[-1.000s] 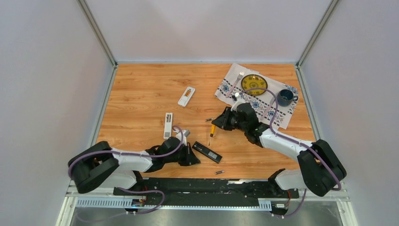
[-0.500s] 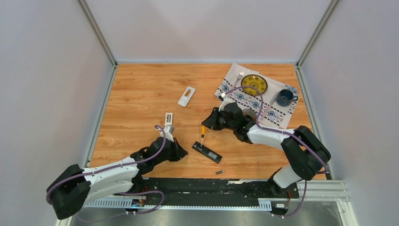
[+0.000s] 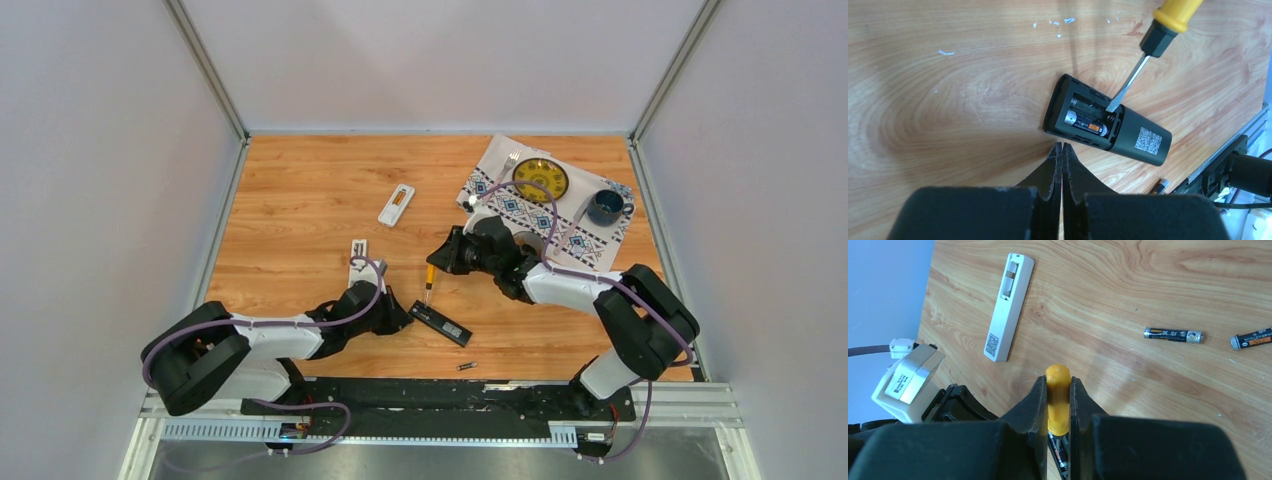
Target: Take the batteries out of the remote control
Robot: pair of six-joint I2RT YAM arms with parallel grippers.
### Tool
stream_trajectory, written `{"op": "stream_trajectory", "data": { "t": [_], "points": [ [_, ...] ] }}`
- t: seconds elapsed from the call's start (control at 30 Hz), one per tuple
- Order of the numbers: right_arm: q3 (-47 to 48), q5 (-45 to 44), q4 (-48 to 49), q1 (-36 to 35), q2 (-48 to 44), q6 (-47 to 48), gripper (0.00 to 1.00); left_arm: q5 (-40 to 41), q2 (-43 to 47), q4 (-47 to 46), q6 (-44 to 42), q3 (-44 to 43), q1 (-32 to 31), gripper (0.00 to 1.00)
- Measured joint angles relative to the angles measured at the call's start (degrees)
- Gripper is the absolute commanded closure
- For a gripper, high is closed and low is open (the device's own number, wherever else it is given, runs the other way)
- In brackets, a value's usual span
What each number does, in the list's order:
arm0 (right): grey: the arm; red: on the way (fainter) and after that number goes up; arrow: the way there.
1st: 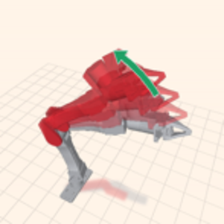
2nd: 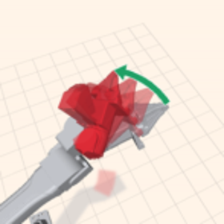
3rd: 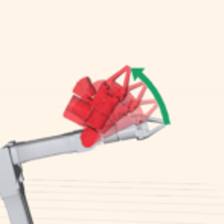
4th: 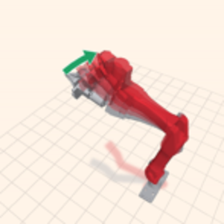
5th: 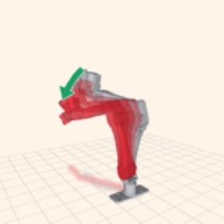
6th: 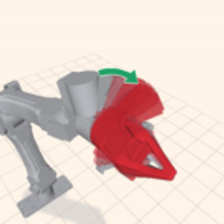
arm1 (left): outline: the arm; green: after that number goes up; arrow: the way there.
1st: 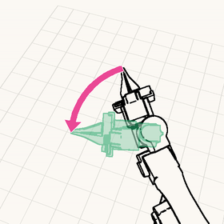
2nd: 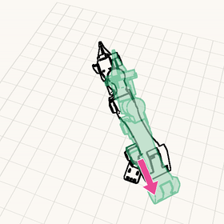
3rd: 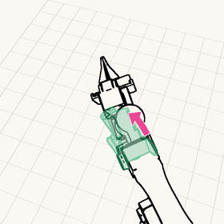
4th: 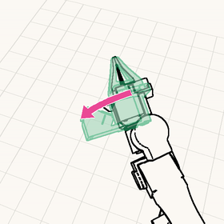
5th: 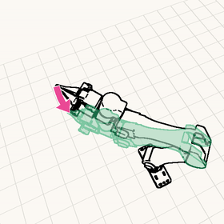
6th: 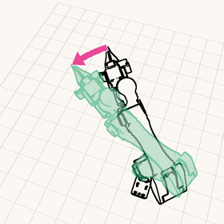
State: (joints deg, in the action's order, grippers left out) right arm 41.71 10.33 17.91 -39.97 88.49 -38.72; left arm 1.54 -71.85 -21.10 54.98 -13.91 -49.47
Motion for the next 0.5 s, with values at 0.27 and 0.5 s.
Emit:
{"op": "stream_trajectory", "data": {
  "t": [0.27, 0.5],
  "points": [
    [0.0, -0.8, 0.0, 0.0, 2.5, -0.3, 1.00, -0.4, -2.9, -3.0, 0.2, -0.8, 0.0, 1.00],
    [0.0, -2.0, 0.0, -0.1, 2.6, -0.5, 1.00, -2.1, -5.0, -2.2, 0.0, -2.8, 0.0, 1.00]
  ]
}}
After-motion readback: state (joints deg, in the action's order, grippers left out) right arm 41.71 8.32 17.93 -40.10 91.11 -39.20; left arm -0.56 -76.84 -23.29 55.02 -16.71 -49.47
